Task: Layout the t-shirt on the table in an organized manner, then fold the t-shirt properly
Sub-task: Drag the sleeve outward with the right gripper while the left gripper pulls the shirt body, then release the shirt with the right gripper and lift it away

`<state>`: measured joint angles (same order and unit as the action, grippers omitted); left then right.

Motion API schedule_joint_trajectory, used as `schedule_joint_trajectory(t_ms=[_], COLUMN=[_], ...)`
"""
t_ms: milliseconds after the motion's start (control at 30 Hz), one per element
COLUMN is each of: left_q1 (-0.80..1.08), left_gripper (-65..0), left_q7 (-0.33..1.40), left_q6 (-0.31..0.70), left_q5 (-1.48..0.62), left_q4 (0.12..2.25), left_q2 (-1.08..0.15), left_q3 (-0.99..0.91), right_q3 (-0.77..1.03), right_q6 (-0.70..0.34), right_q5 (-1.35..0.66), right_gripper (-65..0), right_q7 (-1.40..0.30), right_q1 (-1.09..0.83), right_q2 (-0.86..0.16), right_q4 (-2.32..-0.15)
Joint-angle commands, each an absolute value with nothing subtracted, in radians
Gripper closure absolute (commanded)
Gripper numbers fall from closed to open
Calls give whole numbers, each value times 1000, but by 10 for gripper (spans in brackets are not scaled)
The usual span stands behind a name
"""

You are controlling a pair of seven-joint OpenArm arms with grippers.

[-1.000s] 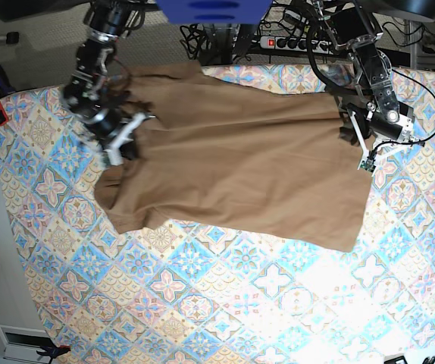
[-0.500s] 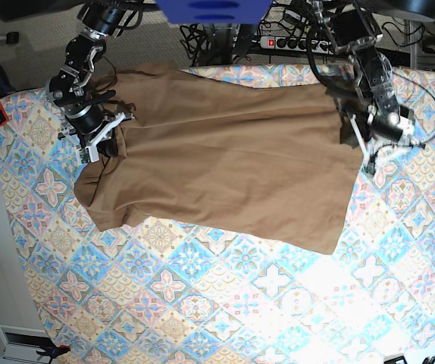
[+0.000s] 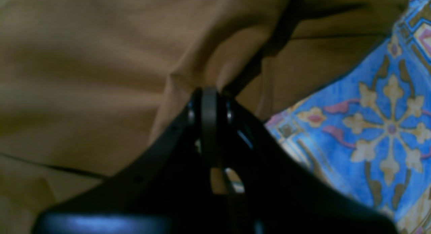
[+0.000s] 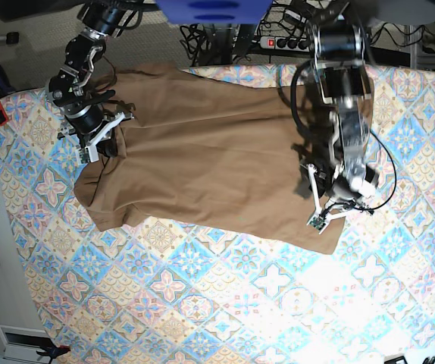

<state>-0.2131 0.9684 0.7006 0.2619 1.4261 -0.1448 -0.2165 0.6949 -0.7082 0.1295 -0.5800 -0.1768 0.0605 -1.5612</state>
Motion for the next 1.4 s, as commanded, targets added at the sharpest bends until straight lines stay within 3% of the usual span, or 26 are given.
schedule_joint_trajectory(t_ms=[0, 200, 500, 600, 800, 967, 1133, 1367], left_q1=[-248, -219, -119, -105, -84, -67, -65, -65], left_gripper=[-173, -173, -172, -172, -172, -172, -172, -177], left_q7=[923, 727, 576, 575, 575, 575, 575, 575], left_q6=[698, 698, 698, 698, 698, 698, 698, 698], left_q5=[268, 367, 450, 444, 447, 447, 446, 443], left_q4=[1366, 1122, 1017, 1018, 1018, 1021, 1021, 1023], left_q2=[-150, -154, -176, -179, -180, -183, -182, -176], left_q3=[-217, -243, -404, -406, -407, -409, -409, -409], right_q3=[702, 779, 886, 885, 883, 881, 900, 1104], right_q6=[-698, -698, -698, -698, -698, -698, -698, -698], right_q5=[143, 143, 143, 143, 143, 143, 140, 137], right_gripper=[0, 0, -24, -89, -298, -415, -438, -439], right_q7=[-588, -588, -590, -590, -590, -590, -587, -579], right_q1=[-176, -170, -7, -7, -7, -7, -12, -13], right_q2=[48, 47, -24, -24, -24, -24, -22, -19], right_q4=[-1575, -1567, -1564, -1566, -1564, -1534, -1560, -1650])
